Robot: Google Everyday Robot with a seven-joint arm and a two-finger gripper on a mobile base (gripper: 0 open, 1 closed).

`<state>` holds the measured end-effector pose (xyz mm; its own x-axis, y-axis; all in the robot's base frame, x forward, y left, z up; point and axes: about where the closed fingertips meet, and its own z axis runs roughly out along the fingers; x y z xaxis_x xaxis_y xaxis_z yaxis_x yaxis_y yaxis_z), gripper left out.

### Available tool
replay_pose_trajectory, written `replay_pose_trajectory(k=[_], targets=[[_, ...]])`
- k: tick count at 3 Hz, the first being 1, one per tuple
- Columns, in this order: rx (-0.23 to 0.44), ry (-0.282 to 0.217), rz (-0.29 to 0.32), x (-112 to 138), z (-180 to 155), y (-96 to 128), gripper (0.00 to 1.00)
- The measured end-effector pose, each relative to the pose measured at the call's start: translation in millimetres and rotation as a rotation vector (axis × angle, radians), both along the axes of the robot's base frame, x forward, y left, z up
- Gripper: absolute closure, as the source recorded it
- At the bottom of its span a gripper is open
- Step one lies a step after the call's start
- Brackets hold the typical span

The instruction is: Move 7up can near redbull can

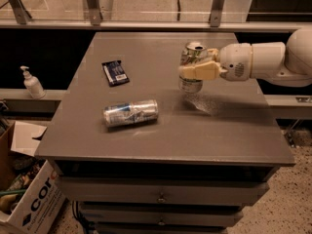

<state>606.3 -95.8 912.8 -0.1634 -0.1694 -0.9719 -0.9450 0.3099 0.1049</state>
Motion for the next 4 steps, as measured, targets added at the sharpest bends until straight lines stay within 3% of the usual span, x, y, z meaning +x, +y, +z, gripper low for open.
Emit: replay_pose_trajectory(k=[2,4], targets=[[0.003,-0.017,0.097,-40.5,-16.5,10.8,1.00],[-0.003,-0.032,0.224,-71.7,-40.1,42.0,1.00]])
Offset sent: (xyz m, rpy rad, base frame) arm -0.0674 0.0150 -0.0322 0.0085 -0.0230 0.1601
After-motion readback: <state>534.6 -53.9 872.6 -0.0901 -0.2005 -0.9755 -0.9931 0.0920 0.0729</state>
